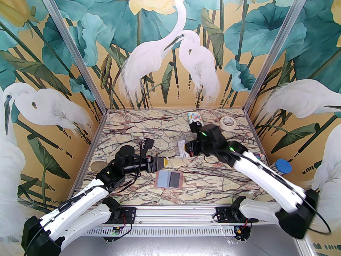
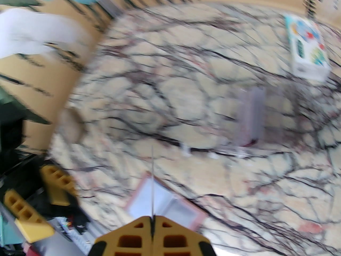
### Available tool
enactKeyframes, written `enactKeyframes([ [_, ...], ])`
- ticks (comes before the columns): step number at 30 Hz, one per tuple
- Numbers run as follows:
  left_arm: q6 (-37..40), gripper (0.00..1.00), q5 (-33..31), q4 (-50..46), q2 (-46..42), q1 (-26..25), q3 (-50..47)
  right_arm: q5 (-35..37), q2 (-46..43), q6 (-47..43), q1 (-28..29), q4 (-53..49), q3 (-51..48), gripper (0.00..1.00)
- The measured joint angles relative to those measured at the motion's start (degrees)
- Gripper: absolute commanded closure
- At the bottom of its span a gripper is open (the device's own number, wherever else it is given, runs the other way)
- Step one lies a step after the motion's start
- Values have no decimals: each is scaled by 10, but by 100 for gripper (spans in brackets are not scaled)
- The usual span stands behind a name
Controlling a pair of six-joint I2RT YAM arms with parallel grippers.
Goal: Put the credit cards into the card holder
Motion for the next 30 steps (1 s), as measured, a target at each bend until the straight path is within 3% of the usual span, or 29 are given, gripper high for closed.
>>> enactKeyframes([
  [9,-13,40,65,89,-27,0,1,-106,-133,89,0,170,-114,100],
  [20,-35,44,127,172,-27,0,19,-192,-137,191,1,324,-145,100],
  [30,-48,54,141,186,-9,0,29,-221,-116,212,30,358,-145,100],
])
